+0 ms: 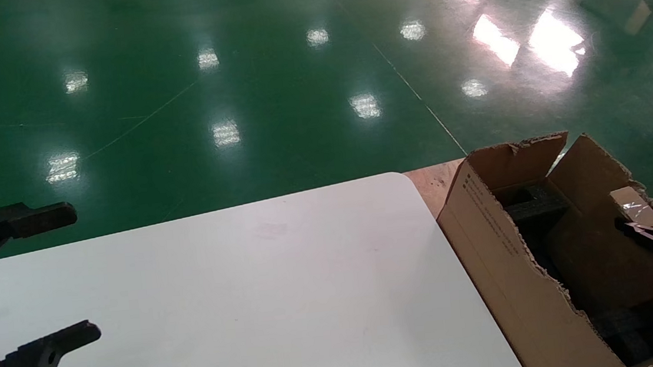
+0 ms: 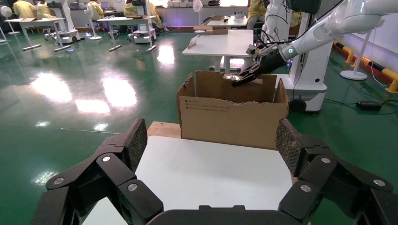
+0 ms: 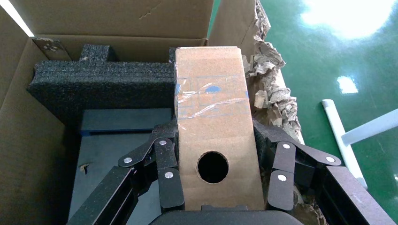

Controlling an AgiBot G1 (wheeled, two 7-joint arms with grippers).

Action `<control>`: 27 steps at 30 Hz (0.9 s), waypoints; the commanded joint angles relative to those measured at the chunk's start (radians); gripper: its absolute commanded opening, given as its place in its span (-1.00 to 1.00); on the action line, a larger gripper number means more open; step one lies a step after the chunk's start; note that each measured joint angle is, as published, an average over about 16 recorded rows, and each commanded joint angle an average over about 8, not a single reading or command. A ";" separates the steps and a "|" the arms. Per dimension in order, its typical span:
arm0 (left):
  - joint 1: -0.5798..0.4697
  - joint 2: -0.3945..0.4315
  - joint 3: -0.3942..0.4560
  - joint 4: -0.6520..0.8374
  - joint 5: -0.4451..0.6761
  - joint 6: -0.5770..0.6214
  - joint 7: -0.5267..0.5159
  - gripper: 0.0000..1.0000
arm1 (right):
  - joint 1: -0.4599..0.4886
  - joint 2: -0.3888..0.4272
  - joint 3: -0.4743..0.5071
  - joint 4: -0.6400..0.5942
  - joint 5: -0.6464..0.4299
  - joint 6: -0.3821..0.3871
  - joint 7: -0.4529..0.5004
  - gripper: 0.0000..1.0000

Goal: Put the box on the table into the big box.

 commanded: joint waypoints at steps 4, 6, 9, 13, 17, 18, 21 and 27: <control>0.000 0.000 0.000 0.000 0.000 0.000 0.000 1.00 | -0.001 0.002 -0.001 0.005 -0.002 0.002 0.004 1.00; 0.000 0.000 0.000 0.000 0.000 0.000 0.000 1.00 | -0.002 0.002 -0.001 0.004 -0.003 0.003 0.003 1.00; 0.000 0.000 0.000 0.000 0.000 0.000 0.000 1.00 | -0.002 0.002 -0.002 0.001 -0.005 0.004 0.002 1.00; 0.000 0.000 0.000 0.000 0.000 0.000 0.000 1.00 | -0.003 0.002 -0.003 -0.001 -0.008 0.005 0.001 1.00; 0.000 0.000 0.000 0.000 0.000 0.000 0.000 1.00 | -0.002 0.001 -0.003 -0.001 -0.008 0.005 0.000 1.00; 0.000 0.000 0.000 0.000 0.000 0.000 0.000 1.00 | -0.002 0.001 -0.003 -0.002 -0.008 0.004 0.000 1.00; 0.000 0.000 0.000 0.000 0.000 0.000 0.000 1.00 | -0.002 0.001 -0.003 -0.002 -0.008 0.003 0.000 1.00; 0.000 0.000 0.000 0.000 0.000 0.000 0.000 1.00 | 0.000 0.000 -0.002 -0.001 -0.006 -0.001 -0.001 1.00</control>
